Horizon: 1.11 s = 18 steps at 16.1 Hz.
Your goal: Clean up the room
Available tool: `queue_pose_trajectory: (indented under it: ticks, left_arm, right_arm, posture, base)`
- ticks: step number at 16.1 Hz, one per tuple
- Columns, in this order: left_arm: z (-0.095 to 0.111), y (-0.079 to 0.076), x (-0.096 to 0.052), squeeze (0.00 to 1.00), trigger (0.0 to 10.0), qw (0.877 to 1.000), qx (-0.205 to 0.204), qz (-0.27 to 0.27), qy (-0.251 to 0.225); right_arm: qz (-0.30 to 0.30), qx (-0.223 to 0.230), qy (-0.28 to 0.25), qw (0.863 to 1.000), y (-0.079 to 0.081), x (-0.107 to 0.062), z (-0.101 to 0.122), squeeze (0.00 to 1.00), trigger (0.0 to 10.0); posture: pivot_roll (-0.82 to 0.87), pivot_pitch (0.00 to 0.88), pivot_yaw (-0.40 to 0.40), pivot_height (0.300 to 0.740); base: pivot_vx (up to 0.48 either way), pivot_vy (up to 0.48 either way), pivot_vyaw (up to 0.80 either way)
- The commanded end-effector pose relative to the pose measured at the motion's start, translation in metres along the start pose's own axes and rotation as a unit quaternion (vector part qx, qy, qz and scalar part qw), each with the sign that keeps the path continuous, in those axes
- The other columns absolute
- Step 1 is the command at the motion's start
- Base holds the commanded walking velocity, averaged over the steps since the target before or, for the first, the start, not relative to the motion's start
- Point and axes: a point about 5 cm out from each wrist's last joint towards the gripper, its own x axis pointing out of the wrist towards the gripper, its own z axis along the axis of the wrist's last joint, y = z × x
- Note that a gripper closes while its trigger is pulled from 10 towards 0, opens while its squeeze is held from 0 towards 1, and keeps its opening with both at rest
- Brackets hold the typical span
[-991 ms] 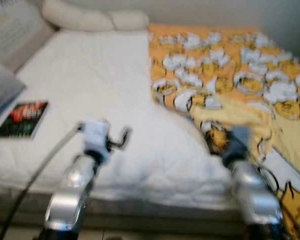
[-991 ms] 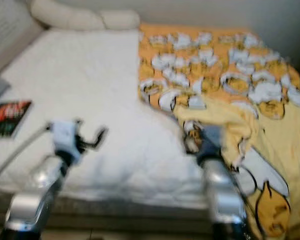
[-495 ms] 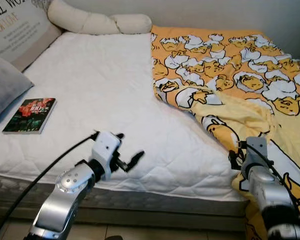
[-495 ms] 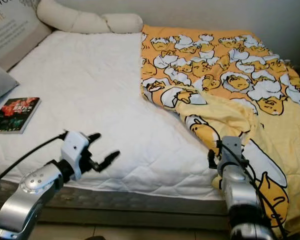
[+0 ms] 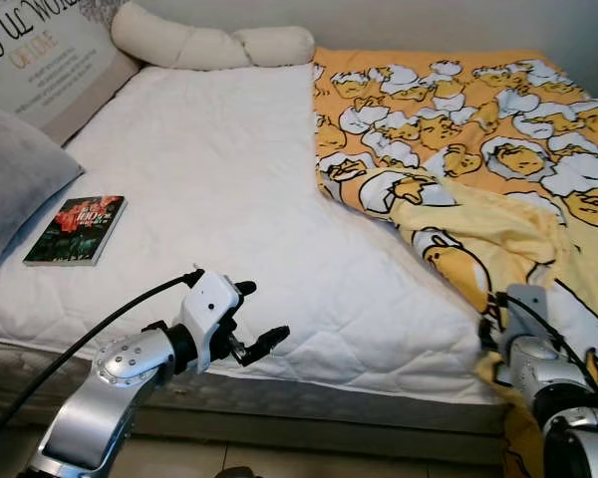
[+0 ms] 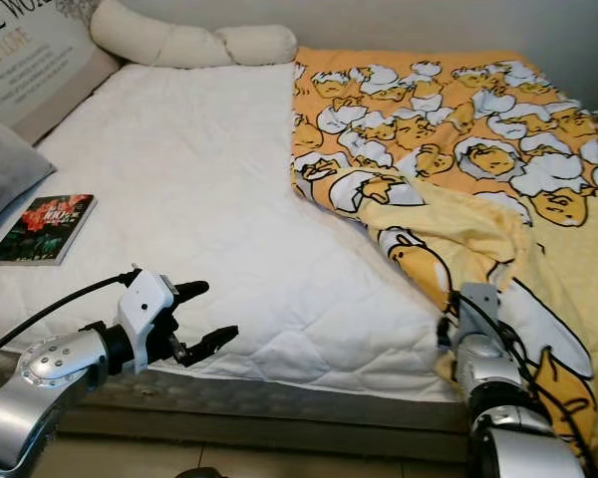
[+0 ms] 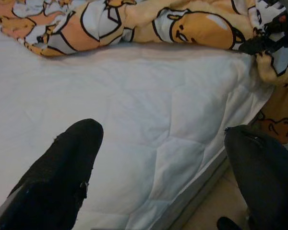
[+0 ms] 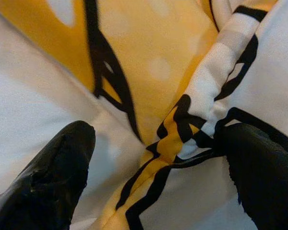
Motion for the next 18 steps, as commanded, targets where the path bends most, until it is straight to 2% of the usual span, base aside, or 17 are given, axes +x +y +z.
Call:
queue_pose_trajectory:
  ticks: [1,3,4,5,13,16,18]
  left_arm:
    - [0.005,0.001,-0.001,0.18,10.0,1.000,0.007,-0.005,-0.002]
    - [0.006,0.001,0.000,0.18,10.0,1.000,0.006,-0.009,-0.002]
    - [0.006,0.001,0.001,0.18,10.0,1.000,0.005,-0.010,-0.003]
    - [0.007,0.001,0.004,0.18,10.0,1.000,0.004,-0.013,-0.005]
    - [0.008,0.002,0.015,0.18,10.0,1.000,0.008,-0.028,-0.005]
    - [0.008,-0.003,0.016,0.18,10.0,0.999,0.007,-0.037,-0.008]
    - [0.009,-0.003,0.018,0.18,10.0,0.999,0.006,-0.040,-0.009]
  right_arm:
    - [-0.023,-0.008,-0.011,1.000,-0.004,0.000,0.006,0.00,10.0]
    - [-0.034,-0.014,-0.014,0.999,-0.003,0.000,0.006,0.00,10.0]
    - [-0.035,-0.011,-0.010,0.999,-0.002,0.000,0.003,0.00,7.2]
    - [-0.036,0.000,0.001,0.999,-0.003,0.000,-0.002,0.00,0.0]
    - [-0.034,-0.005,0.014,0.999,-0.010,0.001,-0.010,0.00,0.0]
    - [-0.031,0.002,0.023,0.999,-0.005,-0.001,-0.024,0.00,0.0]
    - [-0.034,0.002,0.021,0.999,-0.006,-0.001,-0.024,0.00,0.0]
  posture:
    - [0.14,0.000,0.052,0.740]
    - [0.13,0.000,0.051,0.740]
    - [0.13,0.000,0.051,0.740]
    - [0.13,0.000,0.051,0.740]
    - [0.10,0.000,0.026,0.740]
    - [0.08,0.000,0.027,0.740]
    - [0.07,0.000,0.030,0.740]
  base:
    - [0.000,0.000,0.00]
    - [0.000,0.000,0.00]
    - [0.000,0.000,0.00]
    - [0.000,0.000,0.00]
    - [0.000,0.000,0.00]
    - [0.000,0.000,0.00]
    - [0.000,0.000,0.00]
